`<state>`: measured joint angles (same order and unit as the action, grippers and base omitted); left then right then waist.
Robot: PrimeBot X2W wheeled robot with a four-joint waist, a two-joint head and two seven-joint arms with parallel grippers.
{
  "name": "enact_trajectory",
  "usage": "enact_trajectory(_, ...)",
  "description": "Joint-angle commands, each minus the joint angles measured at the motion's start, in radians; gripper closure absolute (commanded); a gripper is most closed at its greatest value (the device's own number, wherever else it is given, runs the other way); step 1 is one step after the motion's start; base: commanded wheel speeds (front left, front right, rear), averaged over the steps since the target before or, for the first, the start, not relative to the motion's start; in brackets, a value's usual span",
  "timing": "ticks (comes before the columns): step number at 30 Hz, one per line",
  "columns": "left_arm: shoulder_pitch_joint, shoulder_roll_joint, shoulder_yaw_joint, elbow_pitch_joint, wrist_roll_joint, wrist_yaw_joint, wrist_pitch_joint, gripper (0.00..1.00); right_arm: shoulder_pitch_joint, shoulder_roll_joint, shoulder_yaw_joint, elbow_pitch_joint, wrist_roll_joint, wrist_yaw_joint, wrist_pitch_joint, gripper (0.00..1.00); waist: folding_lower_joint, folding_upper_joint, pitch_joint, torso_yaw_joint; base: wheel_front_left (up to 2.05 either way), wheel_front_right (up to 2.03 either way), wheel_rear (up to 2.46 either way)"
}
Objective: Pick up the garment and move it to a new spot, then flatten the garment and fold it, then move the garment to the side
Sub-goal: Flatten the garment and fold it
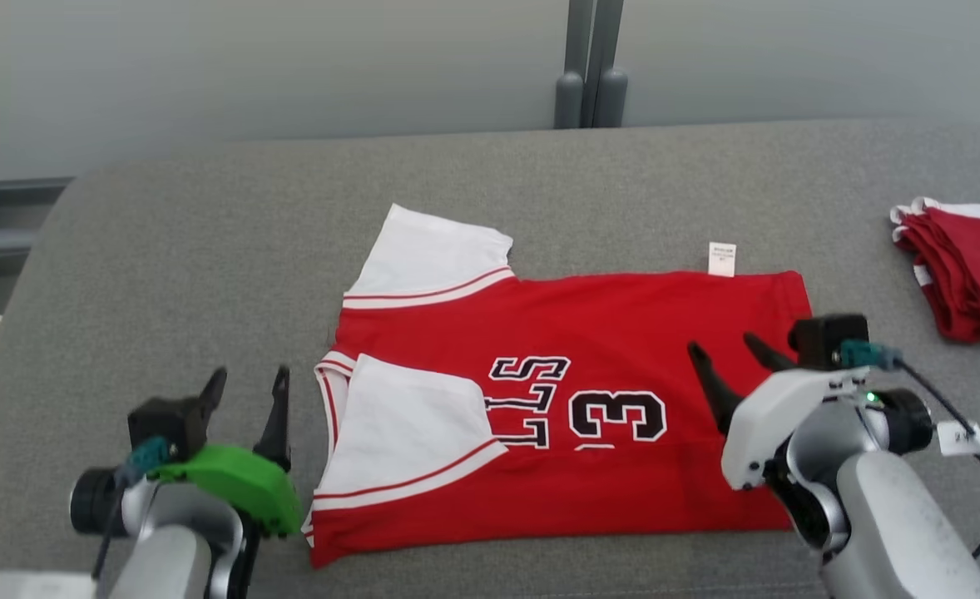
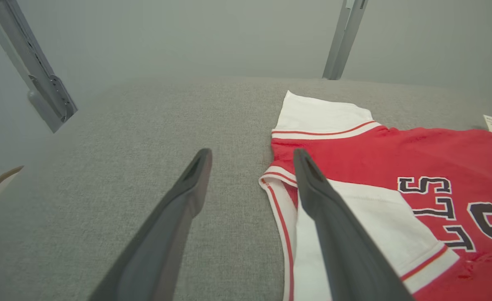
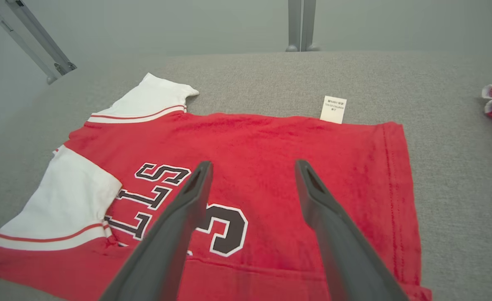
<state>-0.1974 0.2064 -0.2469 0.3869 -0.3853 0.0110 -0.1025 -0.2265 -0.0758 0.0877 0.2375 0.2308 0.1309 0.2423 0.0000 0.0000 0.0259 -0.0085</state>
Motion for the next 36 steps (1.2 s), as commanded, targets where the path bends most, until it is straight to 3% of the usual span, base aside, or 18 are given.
enact_trajectory(1, -0.039, 0.009, 0.001, 0.004, -0.010, -0.007, 0.012, 0.00, -0.022, -0.008, 0.003, -0.001, -0.007, 0.000, 0.020, 0.00, 0.0000, 0.0000, 0.067, -0.024, 0.00, 0.00, 0.00)
enact_trajectory(10, -0.384, 0.070, -0.065, 0.121, 0.022, -0.095, 0.234, 0.00, -0.294, -0.073, 0.017, 0.011, -0.020, -0.001, 0.335, 0.00, 0.0000, 0.0000, 0.223, -0.087, 0.00, 0.00, 0.00)
enact_trajectory(15, -0.540, 0.087, -0.088, 0.188, 0.008, -0.121, 0.307, 0.00, -0.401, -0.087, 0.037, 0.023, -0.024, -0.001, 0.423, 0.00, 0.0000, 0.0000, 0.300, -0.123, 0.00, 0.00, 0.00)
enact_trajectory(24, -0.739, 0.144, -0.126, 0.308, 0.028, -0.134, 0.376, 0.00, -0.537, -0.111, 0.086, 0.000, -0.027, -0.001, 0.439, 0.00, 0.0000, 0.0000, 0.428, -0.199, 0.00, 0.00, 0.00)
enact_trajectory(36, -0.909, 0.144, -0.172, 0.429, 0.041, -0.138, 0.389, 0.00, -0.559, -0.123, 0.067, -0.026, -0.032, -0.001, 0.397, 0.00, 0.0000, 0.0000, 0.529, -0.220, 0.00, 0.00, 0.00)
